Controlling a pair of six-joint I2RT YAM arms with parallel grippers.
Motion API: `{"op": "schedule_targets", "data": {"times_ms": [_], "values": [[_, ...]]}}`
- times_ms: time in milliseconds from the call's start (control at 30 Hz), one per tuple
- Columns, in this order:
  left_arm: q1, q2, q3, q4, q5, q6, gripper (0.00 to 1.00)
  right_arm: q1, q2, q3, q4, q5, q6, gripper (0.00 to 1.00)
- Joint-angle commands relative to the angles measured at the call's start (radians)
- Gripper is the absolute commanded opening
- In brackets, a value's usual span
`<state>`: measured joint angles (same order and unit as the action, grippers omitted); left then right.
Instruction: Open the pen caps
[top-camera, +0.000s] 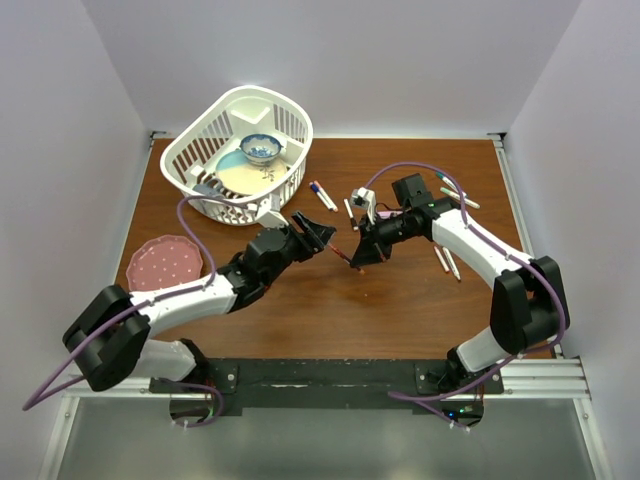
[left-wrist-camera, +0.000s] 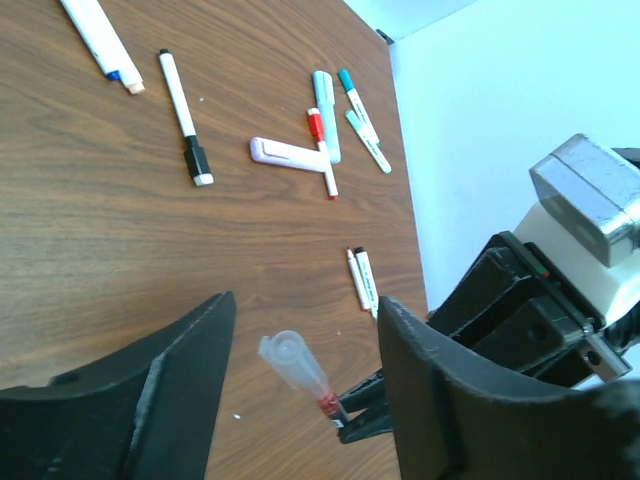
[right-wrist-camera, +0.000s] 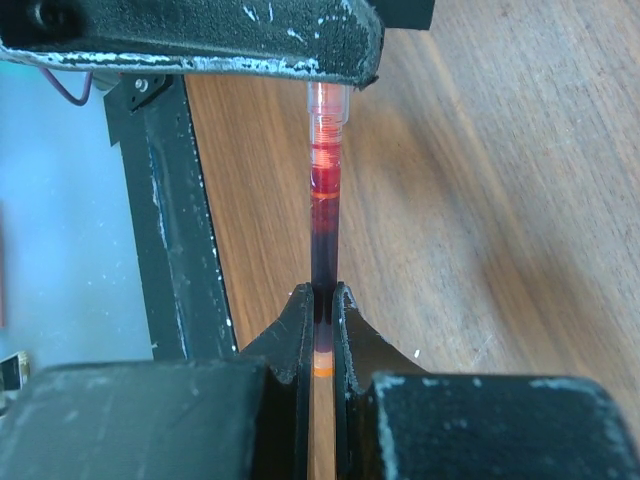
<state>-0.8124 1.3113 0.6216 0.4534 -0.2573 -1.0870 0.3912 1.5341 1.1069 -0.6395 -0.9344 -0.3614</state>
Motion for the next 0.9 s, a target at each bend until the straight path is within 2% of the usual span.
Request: {"op": "schedule_targets", "data": {"times_ms": [0, 100, 167, 300, 500, 533, 600, 667, 700, 767, 800, 867], "values": [[-0.011, 0.006, 0.053, 0.01, -0.039, -0.031, 0.58, -0.005, -0.019, 0.033, 0.0, -0.004, -0.011, 0.0], [-0.014, 0.019, 0.061, 0.005, -0.02, -0.037, 0.53, -0.003, -0.02, 0.027, 0.015, 0.025, -0.007, 0.0], [-0.014, 0.034, 0.073, -0.007, -0.004, -0.039, 0.53, -0.003, -0.022, 0.024, 0.023, 0.04, -0.008, 0.0], [-0.016, 0.058, 0.093, -0.019, 0.024, -0.033, 0.43, -0.003, -0.026, 0.016, 0.032, 0.039, -0.011, 0.0], [-0.016, 0.083, 0.101, 0.008, 0.062, -0.03, 0.25, -0.003, -0.019, 0.016, 0.026, 0.028, -0.027, 0.0], [-0.016, 0.085, 0.101, 0.016, 0.064, -0.03, 0.17, -0.003, -0.017, 0.016, 0.021, 0.02, -0.031, 0.0], [-0.014, 0.082, 0.099, 0.024, 0.064, -0.027, 0.1, -0.003, -0.011, 0.021, 0.011, 0.011, -0.046, 0.07], [-0.014, 0.074, 0.098, 0.039, 0.067, -0.01, 0.03, -0.002, -0.011, 0.022, -0.003, -0.007, -0.056, 0.22], [-0.016, 0.072, 0.096, 0.05, 0.079, 0.001, 0.01, -0.003, -0.009, 0.021, -0.006, -0.017, -0.062, 0.4], [-0.014, 0.072, 0.095, 0.083, 0.111, 0.039, 0.0, -0.002, -0.008, 0.018, -0.005, -0.058, -0.062, 0.54], [-0.016, 0.071, 0.093, 0.097, 0.125, 0.051, 0.0, -0.003, -0.006, 0.016, -0.005, -0.07, -0.057, 0.64], [-0.014, 0.072, 0.076, 0.158, 0.174, 0.081, 0.0, -0.003, -0.003, 0.016, -0.005, -0.119, -0.051, 0.73]]}}
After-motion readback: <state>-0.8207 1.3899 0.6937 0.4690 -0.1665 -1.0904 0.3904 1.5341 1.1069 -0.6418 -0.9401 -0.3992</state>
